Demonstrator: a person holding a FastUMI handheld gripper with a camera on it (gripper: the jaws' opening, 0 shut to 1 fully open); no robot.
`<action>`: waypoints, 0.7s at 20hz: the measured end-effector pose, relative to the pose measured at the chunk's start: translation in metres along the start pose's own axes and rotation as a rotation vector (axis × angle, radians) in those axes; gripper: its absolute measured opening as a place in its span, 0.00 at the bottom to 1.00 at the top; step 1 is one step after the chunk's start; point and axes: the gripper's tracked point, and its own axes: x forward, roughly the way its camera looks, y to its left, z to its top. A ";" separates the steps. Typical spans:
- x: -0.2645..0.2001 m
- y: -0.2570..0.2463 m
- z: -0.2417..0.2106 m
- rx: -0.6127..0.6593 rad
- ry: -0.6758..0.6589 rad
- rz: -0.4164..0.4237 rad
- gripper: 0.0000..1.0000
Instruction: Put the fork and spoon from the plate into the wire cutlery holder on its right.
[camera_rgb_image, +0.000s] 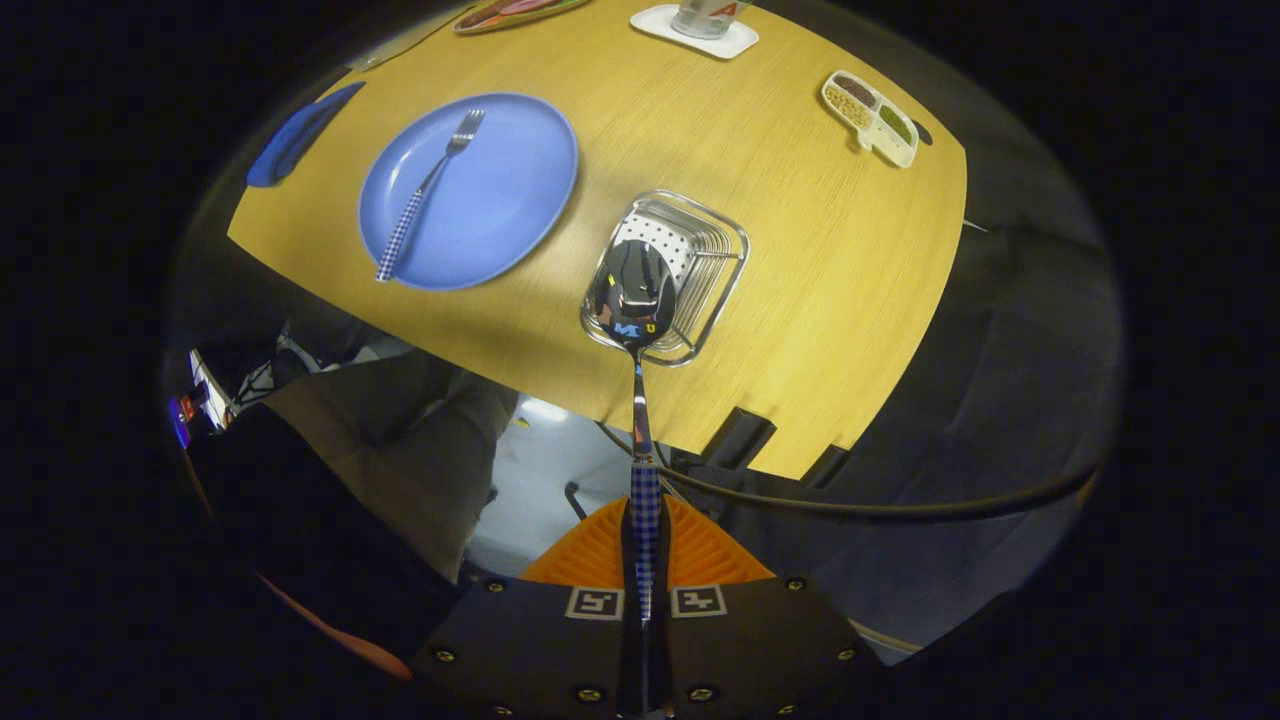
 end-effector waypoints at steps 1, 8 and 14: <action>0.003 -0.008 0.001 -0.025 0.032 -0.008 0.03; 0.020 -0.021 0.031 -0.127 0.181 -0.032 0.03; 0.033 -0.026 0.058 -0.135 0.280 -0.029 0.03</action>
